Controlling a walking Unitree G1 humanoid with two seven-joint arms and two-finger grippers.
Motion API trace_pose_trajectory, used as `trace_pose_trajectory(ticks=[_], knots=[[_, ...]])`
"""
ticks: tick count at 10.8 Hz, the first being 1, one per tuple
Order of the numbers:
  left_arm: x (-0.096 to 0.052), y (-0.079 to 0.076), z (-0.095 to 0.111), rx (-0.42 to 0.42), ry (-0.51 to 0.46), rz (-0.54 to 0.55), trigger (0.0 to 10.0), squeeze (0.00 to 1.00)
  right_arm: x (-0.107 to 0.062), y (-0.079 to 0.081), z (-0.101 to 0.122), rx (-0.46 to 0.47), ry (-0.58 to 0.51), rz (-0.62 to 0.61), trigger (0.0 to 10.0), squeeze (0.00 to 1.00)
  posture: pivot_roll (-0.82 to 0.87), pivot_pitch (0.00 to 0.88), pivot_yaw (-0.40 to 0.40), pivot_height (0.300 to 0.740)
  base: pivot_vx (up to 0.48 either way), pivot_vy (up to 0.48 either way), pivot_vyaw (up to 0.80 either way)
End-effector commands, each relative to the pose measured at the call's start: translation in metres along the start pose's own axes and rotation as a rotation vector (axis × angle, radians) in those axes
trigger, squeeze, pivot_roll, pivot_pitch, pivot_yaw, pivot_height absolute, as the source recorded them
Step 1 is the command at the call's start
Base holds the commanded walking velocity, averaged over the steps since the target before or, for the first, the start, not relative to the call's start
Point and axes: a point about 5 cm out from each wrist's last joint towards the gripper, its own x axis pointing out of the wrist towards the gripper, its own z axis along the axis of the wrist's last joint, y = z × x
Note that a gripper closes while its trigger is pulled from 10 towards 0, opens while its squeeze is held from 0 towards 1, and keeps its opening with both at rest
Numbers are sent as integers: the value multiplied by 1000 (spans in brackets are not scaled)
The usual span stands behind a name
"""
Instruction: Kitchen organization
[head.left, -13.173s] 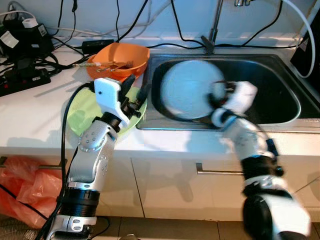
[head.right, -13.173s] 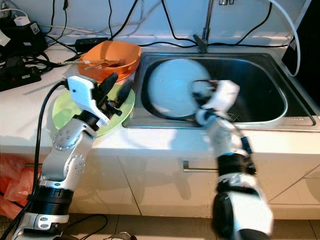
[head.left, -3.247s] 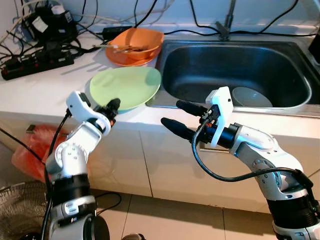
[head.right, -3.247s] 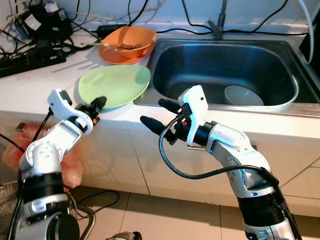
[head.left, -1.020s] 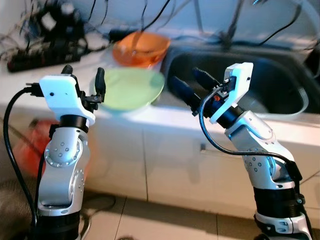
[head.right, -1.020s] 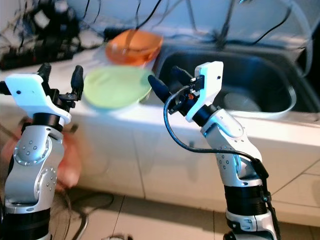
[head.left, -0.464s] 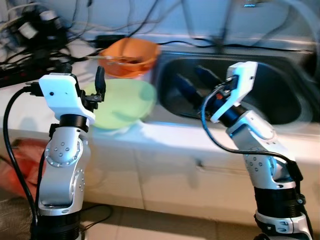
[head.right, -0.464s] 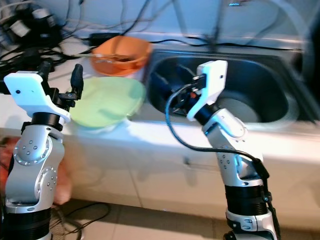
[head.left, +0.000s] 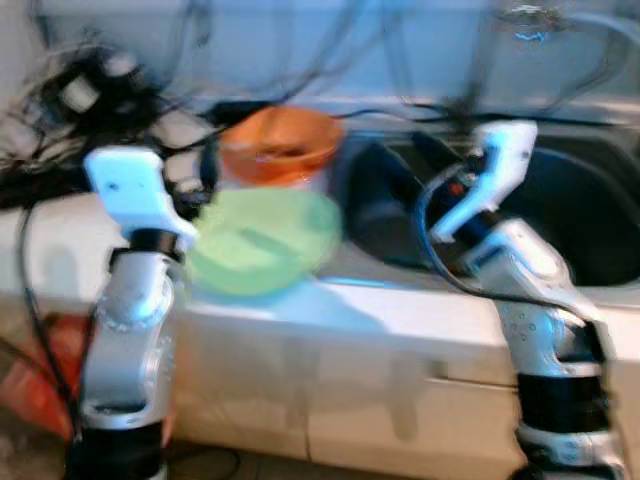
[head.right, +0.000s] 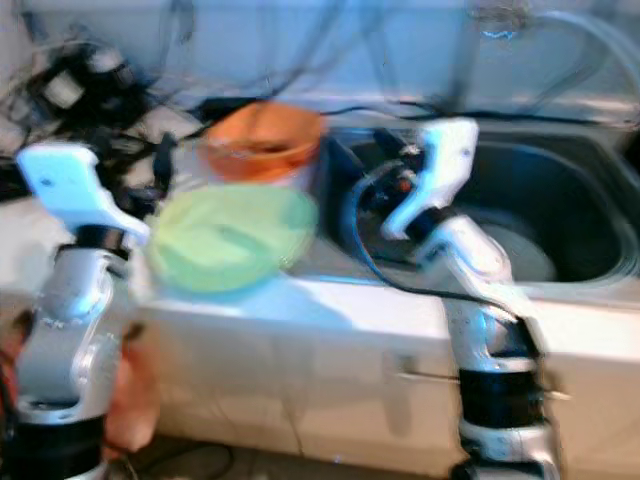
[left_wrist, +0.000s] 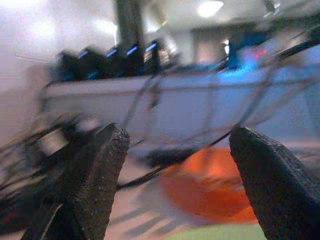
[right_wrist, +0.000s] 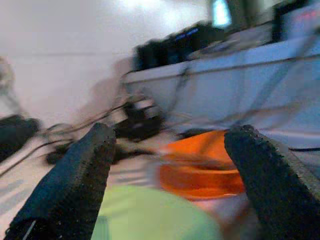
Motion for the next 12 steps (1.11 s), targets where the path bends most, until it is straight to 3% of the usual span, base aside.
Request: trace_pose_trajectory(ticks=[1, 8, 12], knots=[[1, -4, 3, -6, -7, -24, 10000, 0, -3, -6, 5, -21, -12, -26, 10000, 0, 138, 40, 51, 740, 0, 0, 0], [-2, -5, -10, -36, 85, -7, 10000, 0, -4, -8, 4, -29, -1, -56, 10000, 0, 136, 55, 52, 740, 0, 0, -130], [-2, 10, -15, -30, 137, 93, 10000, 0, -5, -9, 4, -40, 10, -56, 10000, 0, 135, 57, 61, 740, 0, 0, 0]])
